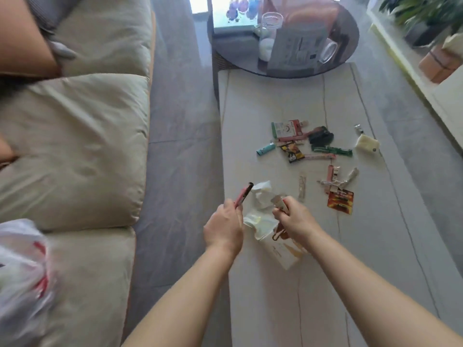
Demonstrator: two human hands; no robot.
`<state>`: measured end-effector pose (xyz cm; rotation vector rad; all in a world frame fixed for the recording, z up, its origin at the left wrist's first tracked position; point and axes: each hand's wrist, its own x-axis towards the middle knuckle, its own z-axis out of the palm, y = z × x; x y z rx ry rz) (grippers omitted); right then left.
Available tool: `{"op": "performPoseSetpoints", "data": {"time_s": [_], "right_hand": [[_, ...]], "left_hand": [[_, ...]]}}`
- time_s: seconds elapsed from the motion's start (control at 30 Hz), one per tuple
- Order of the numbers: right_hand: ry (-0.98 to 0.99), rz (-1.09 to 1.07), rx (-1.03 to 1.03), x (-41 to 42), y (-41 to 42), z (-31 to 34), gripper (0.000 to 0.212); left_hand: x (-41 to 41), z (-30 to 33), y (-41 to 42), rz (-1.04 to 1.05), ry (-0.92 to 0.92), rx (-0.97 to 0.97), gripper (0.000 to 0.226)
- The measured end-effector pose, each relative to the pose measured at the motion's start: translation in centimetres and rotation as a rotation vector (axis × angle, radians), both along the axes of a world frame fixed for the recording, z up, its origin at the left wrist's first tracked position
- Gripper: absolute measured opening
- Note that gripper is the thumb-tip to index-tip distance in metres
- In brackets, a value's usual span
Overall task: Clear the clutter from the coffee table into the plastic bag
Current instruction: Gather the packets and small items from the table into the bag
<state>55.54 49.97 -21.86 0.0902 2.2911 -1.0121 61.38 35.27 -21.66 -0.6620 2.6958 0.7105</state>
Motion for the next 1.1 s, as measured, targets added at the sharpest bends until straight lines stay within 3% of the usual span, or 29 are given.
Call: {"op": "performPoseSetpoints", "data": {"time_s": [0.2,0.47,0.7,0.9,1.0,1.1], "right_hand": [[-0.024,0.139,-0.135,4.2,-14.1,4.8,0.016],[-0.164,0.336,-0.248,13.1,-31.8,8.5,0.006],[-0.377,0.467,-0.24,21.0,-44.2,7.9,0.014],[-0.482,0.469,-0.167,26.4,-51.5,4.9,0.014],[-0.592,0.399,-0.172,27.8,-54.4,3.7,0.024],[-0.554,0.4,-0.187,28.5,-57.1,2.9,0.025]], "left_hand": [[6.1,5.0,-13.4,0.23,0.115,-0.072,0.035],[17.7,9.0,-27.6,0.476,0.173,-0.14,0.031],[27.6,8.1,-37.9,0.697,-0.054,-0.195,0.034],[32.1,4.1,-43.7,0.958,-0.286,0.01,0.039],[32.7,2.1,-45.8,1.036,-0.313,0.085,0.037],[33.0,1.3,-48.1,1.078,-0.324,0.129,0.037]]}}
